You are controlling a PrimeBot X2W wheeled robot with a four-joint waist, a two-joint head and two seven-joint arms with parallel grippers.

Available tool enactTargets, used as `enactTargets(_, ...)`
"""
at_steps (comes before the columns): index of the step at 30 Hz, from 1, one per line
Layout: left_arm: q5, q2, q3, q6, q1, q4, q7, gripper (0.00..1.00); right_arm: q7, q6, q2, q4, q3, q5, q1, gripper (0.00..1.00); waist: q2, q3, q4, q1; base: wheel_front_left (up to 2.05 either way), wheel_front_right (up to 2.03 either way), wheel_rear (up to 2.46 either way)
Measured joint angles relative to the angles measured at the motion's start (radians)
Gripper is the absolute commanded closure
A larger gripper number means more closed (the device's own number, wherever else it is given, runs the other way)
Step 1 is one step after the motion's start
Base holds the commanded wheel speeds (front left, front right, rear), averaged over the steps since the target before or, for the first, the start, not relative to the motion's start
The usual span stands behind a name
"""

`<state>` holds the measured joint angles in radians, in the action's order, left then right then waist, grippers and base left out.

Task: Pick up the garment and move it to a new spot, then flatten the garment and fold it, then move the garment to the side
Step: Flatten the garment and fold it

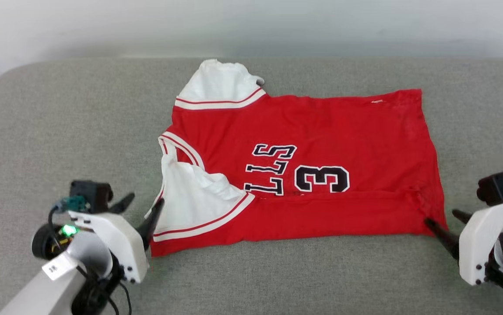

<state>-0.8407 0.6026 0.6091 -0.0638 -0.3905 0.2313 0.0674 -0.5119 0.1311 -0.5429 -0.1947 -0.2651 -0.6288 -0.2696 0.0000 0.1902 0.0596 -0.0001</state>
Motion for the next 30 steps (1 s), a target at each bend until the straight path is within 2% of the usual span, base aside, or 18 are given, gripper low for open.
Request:
enactTargets(3, -0.009, 0.023, 0.009, -0.045, 0.057, -0.071, 0.047, 0.00, -0.050, 0.000, 0.029, 0.016, 0.052, 0.061, 0.043, 0.00, 0.0000, -0.018, -0.005, 0.0000, 0.00, 0.00, 0.00)
enactTargets(6, -0.029, 0.034, 0.004, -0.102, 0.114, -0.136, 0.076, 0.00, -0.117, 0.000, 0.090, 0.049, 0.136, 0.112, 0.076, 0.00, 0.0000, -0.024, -0.013, 0.0000, 0.00, 0.00, 0.00)
enactTargets(11, -0.055, 0.044, 0.008, -0.171, 0.198, -0.222, 0.117, 0.00, -0.230, 0.000, 0.191, 0.161, 0.241, 0.212, 0.146, 0.00, 0.0000, -0.014, -0.023, 0.0000, 0.00, 0.00, 0.00)
enactTargets(14, -0.061, 0.048, 0.009, -0.197, 0.220, -0.246, 0.128, 0.00, -0.277, 0.000, 0.246, 0.241, 0.280, 0.247, 0.179, 0.00, 0.0000, 0.001, -0.028, -0.0001, 0.00, 0.00, 0.00)
enactTargets(19, -0.033, 0.059, -0.003, -0.252, 0.223, -0.224, 0.114, 0.00, -0.318, 0.000, 0.297, 0.335, 0.311, 0.275, 0.201, 0.00, 0.0000, 0.030, -0.038, 0.0000, 0.00, 0.00, 0.00)
enactTargets(23, -0.023, 0.065, 0.009, -0.257, 0.220, -0.191, 0.132, 0.00, -0.332, 0.000, 0.309, 0.360, 0.327, 0.304, 0.209, 0.00, 0.0000, 0.057, -0.047, 0.0000, 0.00, 0.00, 0.00)
enactTargets(29, -0.027, 0.050, 0.023, -0.238, 0.189, -0.150, 0.147, 0.00, -0.339, 0.000, 0.317, 0.380, 0.331, 0.311, 0.207, 0.00, 0.0000, 0.097, -0.053, -0.0001, 0.00, 0.00, 0.00)
enactTargets(30, -0.031, 0.045, 0.026, -0.232, 0.182, -0.144, 0.154, 0.24, -0.342, 0.000, 0.317, 0.384, 0.330, 0.313, 0.206, 0.00, 0.0000, 0.103, -0.053, -0.0001, 0.00, 0.00, 0.00)
